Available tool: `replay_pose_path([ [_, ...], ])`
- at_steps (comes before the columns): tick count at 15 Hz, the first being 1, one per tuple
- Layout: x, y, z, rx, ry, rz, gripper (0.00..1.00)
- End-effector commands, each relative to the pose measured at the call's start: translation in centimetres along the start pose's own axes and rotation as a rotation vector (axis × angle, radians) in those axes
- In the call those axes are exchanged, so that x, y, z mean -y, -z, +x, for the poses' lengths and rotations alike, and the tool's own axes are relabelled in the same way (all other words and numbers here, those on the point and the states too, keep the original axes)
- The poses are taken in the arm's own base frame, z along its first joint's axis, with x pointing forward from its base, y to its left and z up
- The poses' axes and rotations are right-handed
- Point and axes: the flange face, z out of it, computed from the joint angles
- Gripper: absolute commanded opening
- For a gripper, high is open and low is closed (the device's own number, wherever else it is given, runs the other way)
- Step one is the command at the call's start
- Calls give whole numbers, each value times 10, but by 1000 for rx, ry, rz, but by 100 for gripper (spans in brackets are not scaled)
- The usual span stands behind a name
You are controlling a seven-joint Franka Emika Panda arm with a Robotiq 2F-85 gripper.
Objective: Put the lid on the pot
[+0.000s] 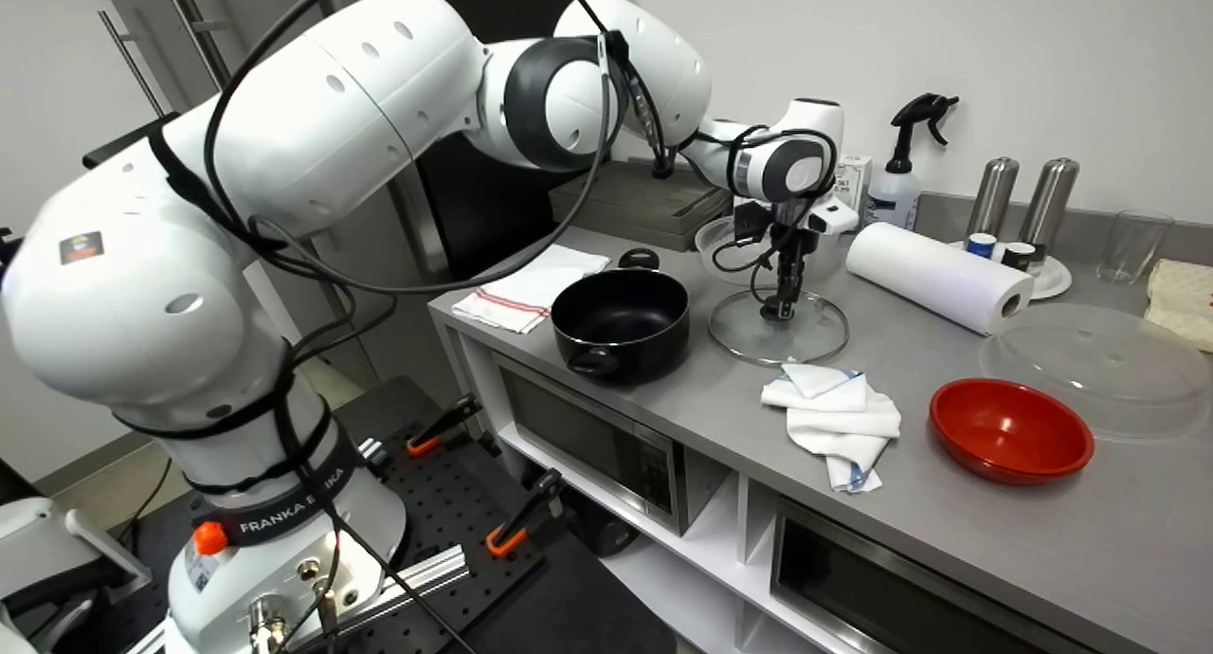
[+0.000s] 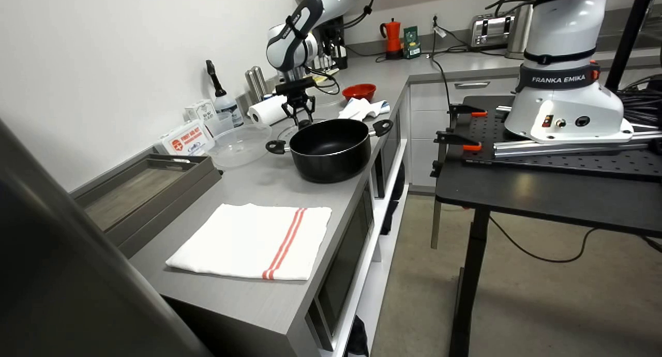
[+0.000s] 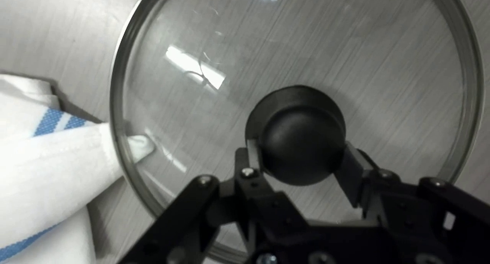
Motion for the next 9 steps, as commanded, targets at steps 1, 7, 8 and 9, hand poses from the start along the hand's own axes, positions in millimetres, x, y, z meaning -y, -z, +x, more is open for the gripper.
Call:
replay_pose_path([
  [1,-2,4,-3,26,-20,12,25],
  [7,-6,22,1,28,-20,32,25],
  [8,-7,29,3,23,-18,37,25],
  [9,-9,35,4,14,-19,42,25],
])
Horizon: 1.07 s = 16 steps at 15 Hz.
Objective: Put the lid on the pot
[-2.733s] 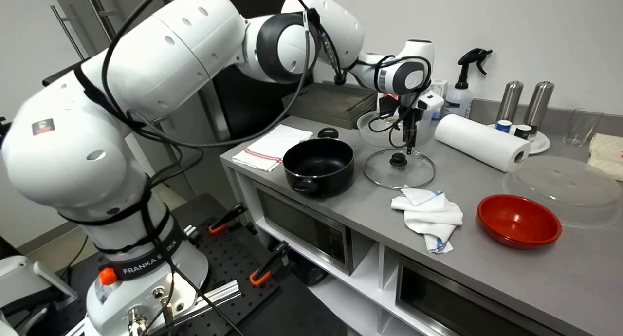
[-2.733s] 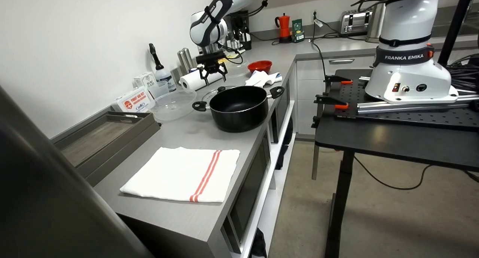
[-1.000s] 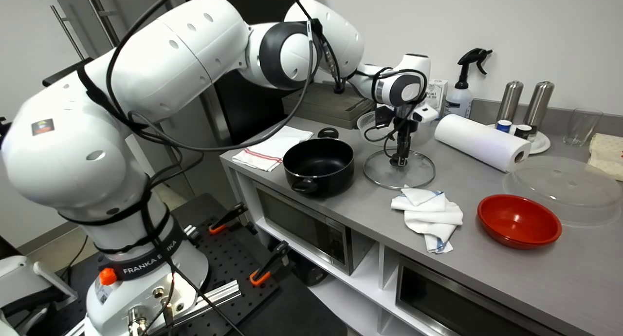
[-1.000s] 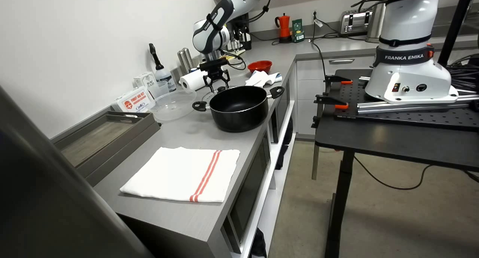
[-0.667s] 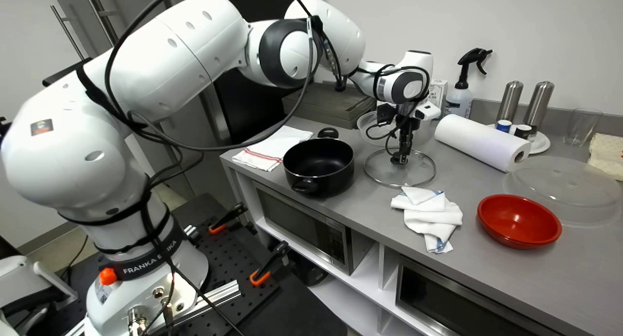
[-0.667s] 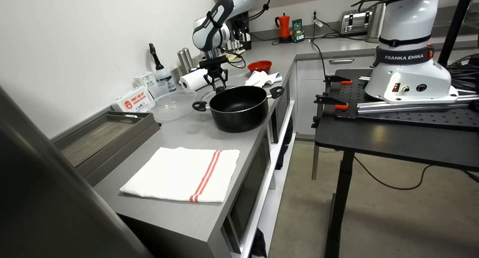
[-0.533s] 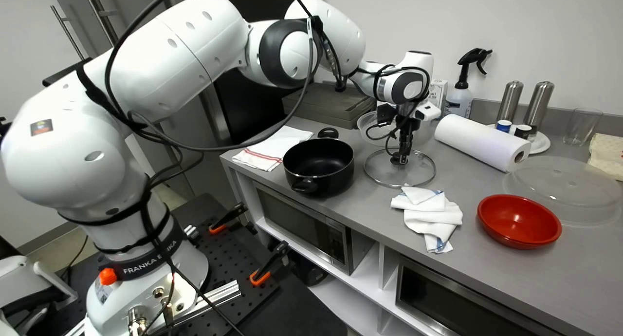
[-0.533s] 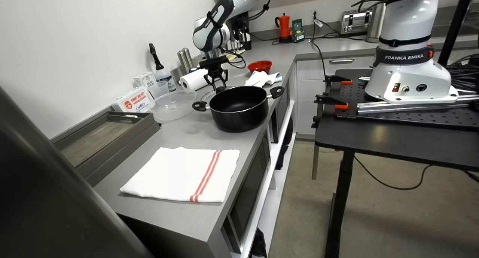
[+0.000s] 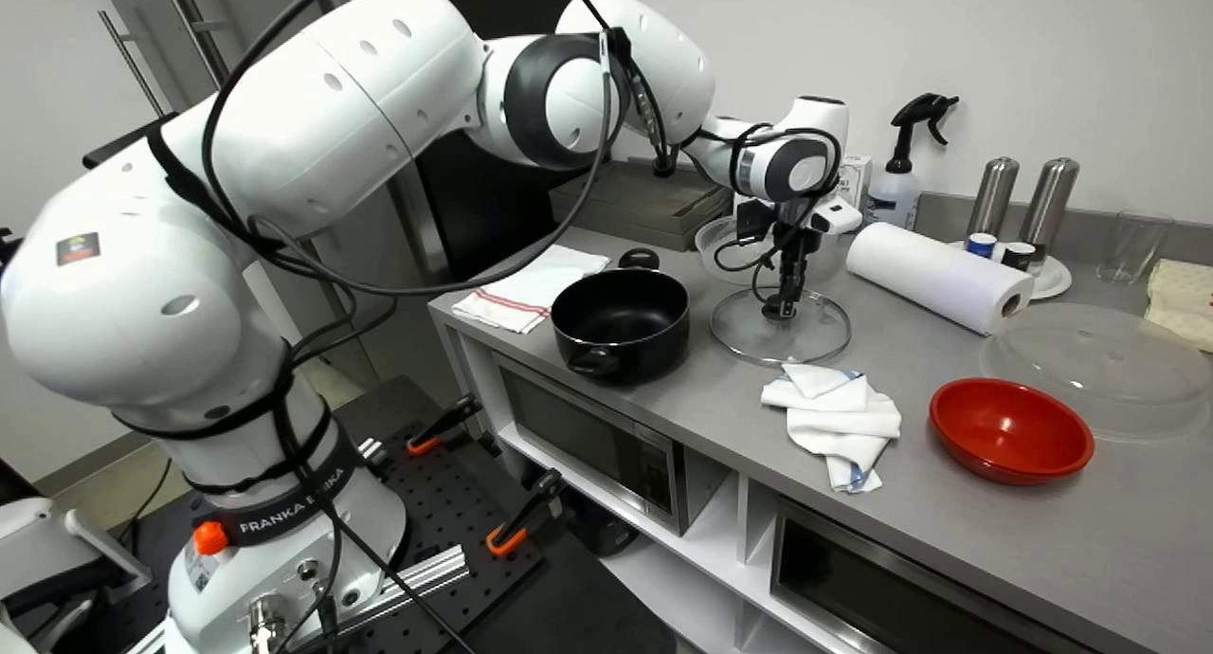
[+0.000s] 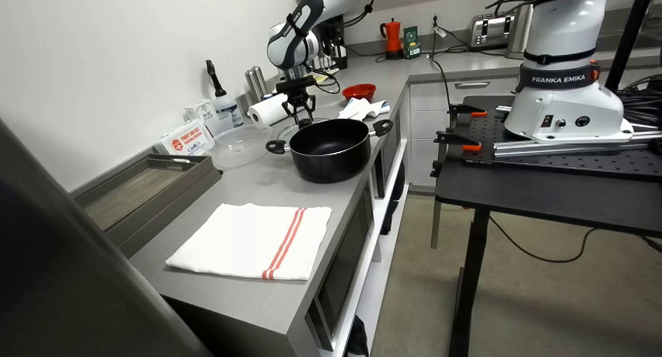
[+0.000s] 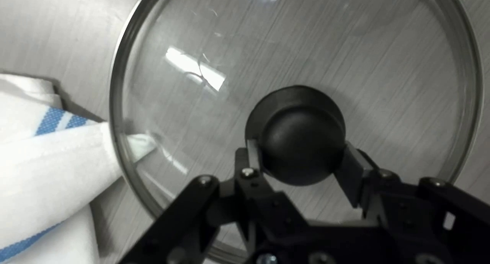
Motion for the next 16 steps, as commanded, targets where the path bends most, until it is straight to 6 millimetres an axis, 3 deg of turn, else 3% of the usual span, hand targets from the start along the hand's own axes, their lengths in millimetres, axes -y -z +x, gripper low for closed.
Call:
replay_pose_path([
  [1,-6,39,2,2,-8,37,25],
  [10,-24,142,-2,-85,23,104,25],
  [13,-35,173,-15,-107,60,115,25],
  [16,-47,194,-40,-93,123,114,25],
])
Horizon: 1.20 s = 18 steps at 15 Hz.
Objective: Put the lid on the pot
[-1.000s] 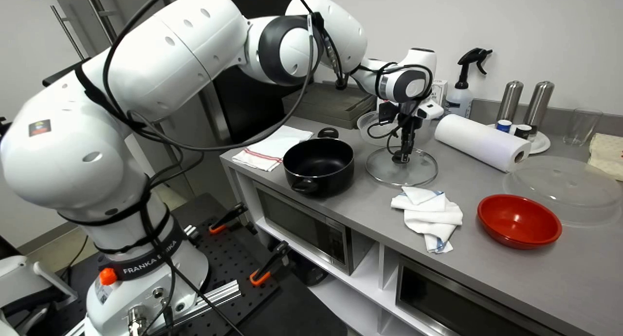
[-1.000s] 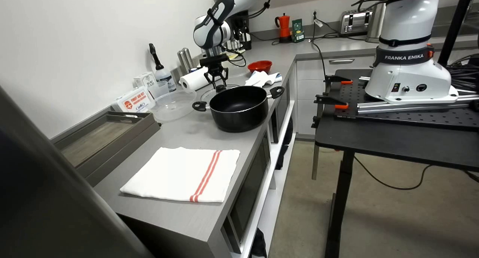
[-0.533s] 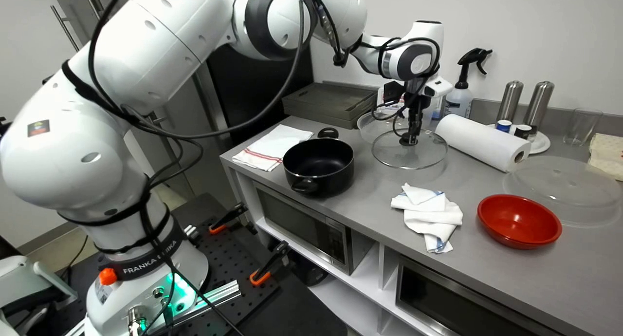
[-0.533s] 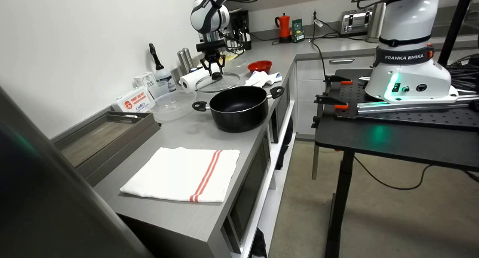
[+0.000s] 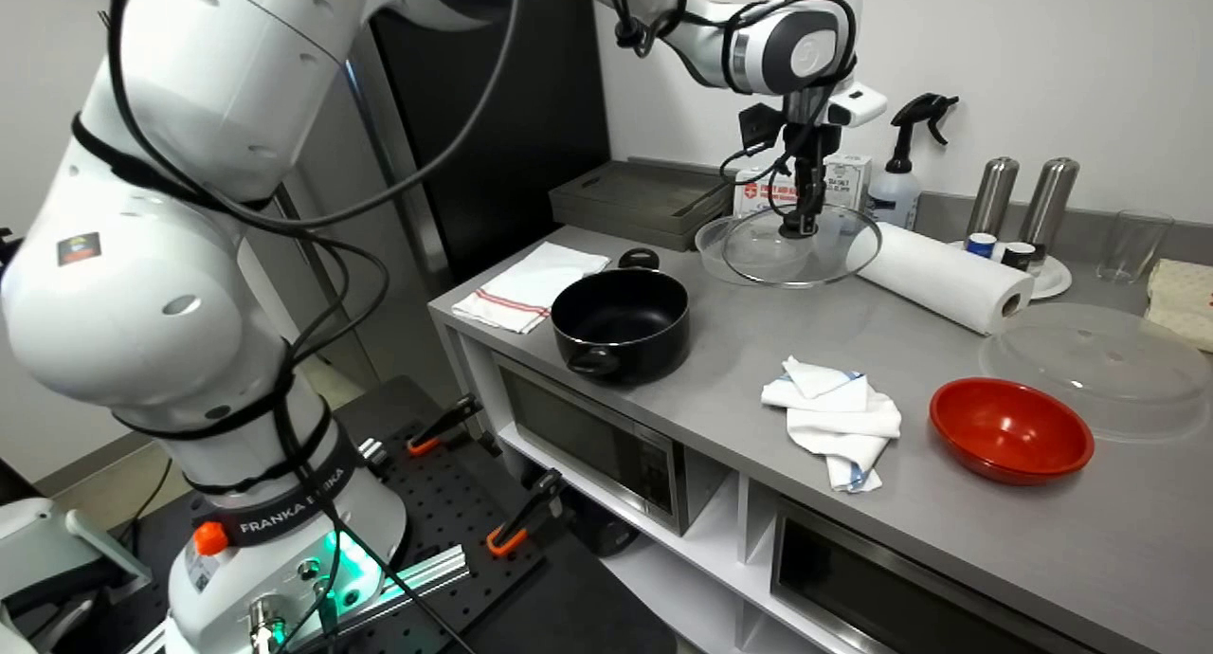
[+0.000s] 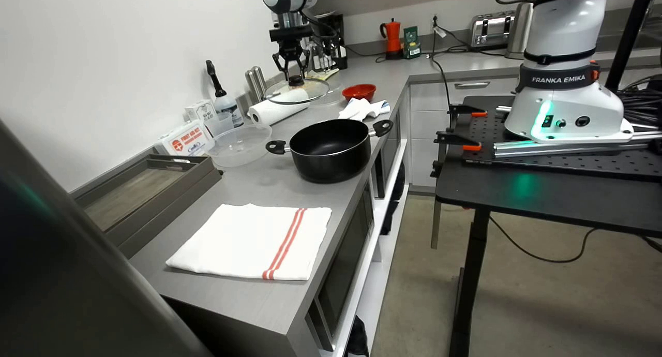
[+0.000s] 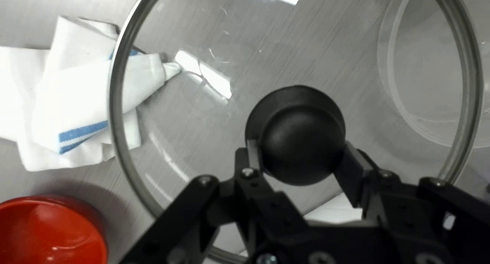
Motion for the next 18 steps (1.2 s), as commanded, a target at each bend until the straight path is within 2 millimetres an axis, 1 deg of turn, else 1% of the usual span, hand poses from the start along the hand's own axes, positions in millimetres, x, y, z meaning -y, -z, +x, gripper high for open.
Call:
replay_pose_path([
  [1,-16,39,-37,15,84,8,25],
  [4,-24,54,-73,53,171,-4,25],
  [9,-29,66,-134,86,300,-23,25],
  [13,-30,59,-179,110,385,-50,25],
  [16,-33,46,-208,122,431,-67,25],
  [18,-36,36,-222,118,455,-74,25],
])
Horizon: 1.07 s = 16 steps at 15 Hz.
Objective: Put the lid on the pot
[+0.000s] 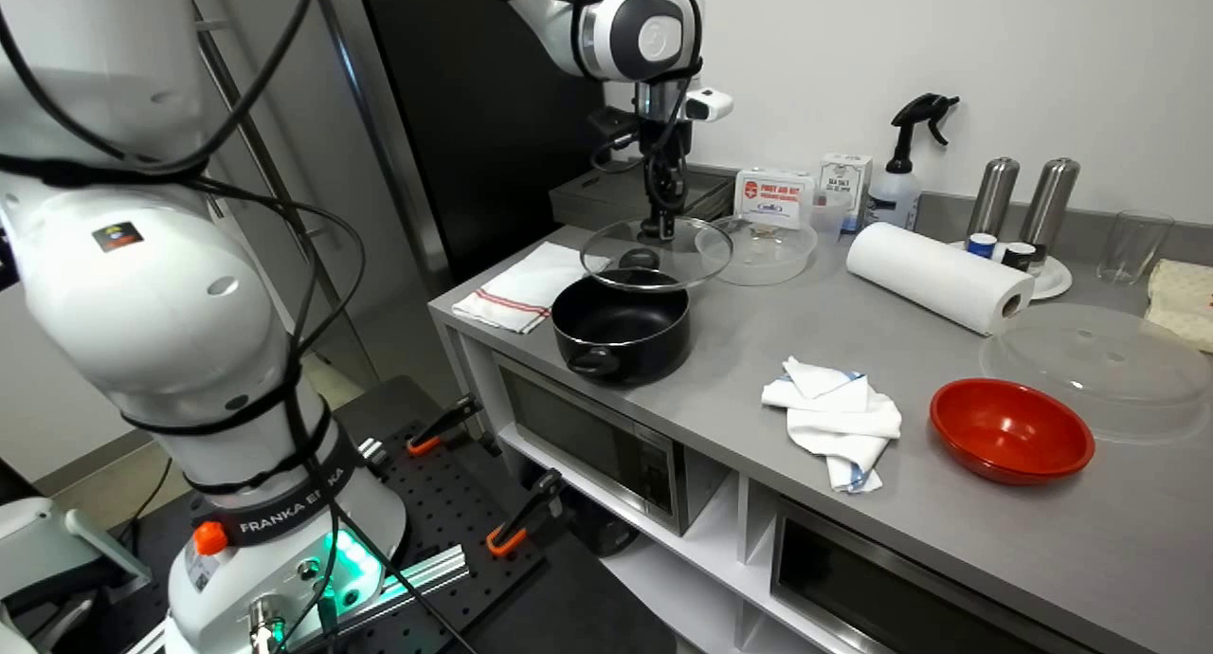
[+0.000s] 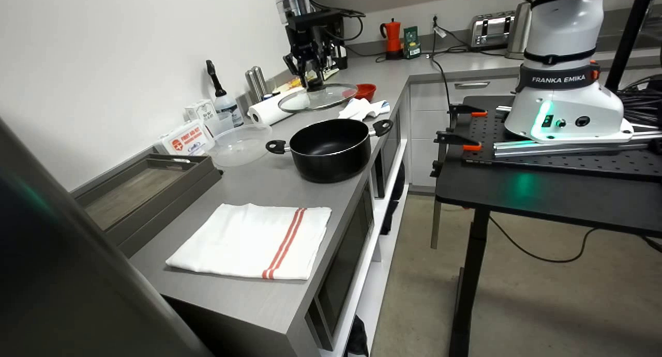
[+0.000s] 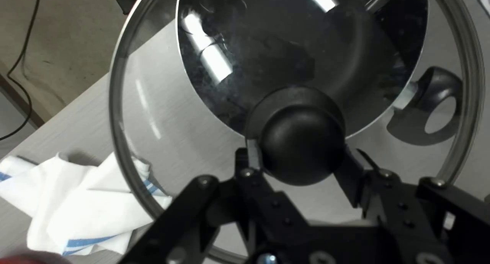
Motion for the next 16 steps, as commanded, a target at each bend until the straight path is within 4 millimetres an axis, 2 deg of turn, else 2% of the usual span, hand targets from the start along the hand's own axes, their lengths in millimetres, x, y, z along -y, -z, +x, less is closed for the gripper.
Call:
replay_pose_path([
  [1,1,-5,-29,-33,59,-6,25],
  [8,15,-38,-57,-76,130,-2,25],
  [16,35,-53,-67,-99,171,8,25],
])
